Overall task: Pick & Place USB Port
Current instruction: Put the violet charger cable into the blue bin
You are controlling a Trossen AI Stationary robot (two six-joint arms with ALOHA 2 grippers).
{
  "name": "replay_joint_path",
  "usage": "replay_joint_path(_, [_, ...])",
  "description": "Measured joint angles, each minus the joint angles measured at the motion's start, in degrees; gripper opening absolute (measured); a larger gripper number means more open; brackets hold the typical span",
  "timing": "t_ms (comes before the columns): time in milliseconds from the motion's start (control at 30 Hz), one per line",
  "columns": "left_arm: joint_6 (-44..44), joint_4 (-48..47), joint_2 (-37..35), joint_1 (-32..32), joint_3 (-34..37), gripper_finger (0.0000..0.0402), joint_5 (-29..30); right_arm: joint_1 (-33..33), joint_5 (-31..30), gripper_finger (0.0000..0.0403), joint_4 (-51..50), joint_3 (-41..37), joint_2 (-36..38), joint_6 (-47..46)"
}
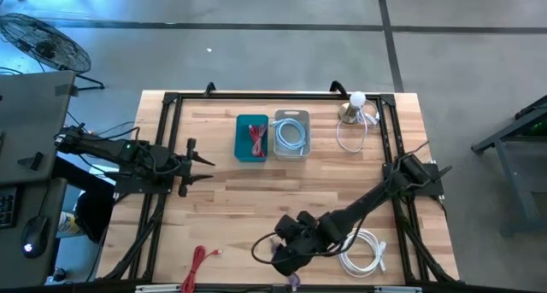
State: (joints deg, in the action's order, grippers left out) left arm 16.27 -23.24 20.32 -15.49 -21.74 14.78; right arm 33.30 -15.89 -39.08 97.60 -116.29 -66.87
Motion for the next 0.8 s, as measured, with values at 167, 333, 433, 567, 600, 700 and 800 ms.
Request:
replay_joint_path(167, [0.0, 0.0, 0.0, 0.0, 0.0, 0.0170, -0.6, 0.6, 2.6, 0.0211, -1.2, 0.0, -2.7, -4.6])
replay_joint_path(333, [0.0, 0.0, 0.0, 0.0, 0.0, 0.0170, -2.0, 1.0, 5.9, 0.0211, -1.7, 0.0, -5.1, -7.6])
replay_joint_path(433, [0.0, 0.0, 0.0, 0.0, 0.0, 0.0170, -2.0, 0.9, 8.6, 0.0211, -0.7, 0.0, -6.4, -8.3])
replay_joint_path(567, [0.0, -0.1, 0.0, 0.0, 0.0, 0.0170, -2.0, 0.9, 13.6, 0.0211, 2.0, 0.0, -8.2, -9.3])
replay_joint_path(600, [0.0, -0.2, 0.0, 0.0, 0.0, 0.0170, -2.0, 0.9, 15.0, 0.0211, 2.7, 0.0, -8.6, -9.6])
replay_joint_path(700, [0.0, -0.5, 0.0, 0.0, 0.0, 0.0170, -2.0, 0.8, 17.4, 0.0211, 3.5, 0.0, -9.5, -10.5])
replay_joint_path(800, [0.0, -0.7, 0.0, 0.0, 0.0, 0.0170, -2.3, 0.9, 17.6, 0.0211, 4.5, 0.0, -9.6, -11.3])
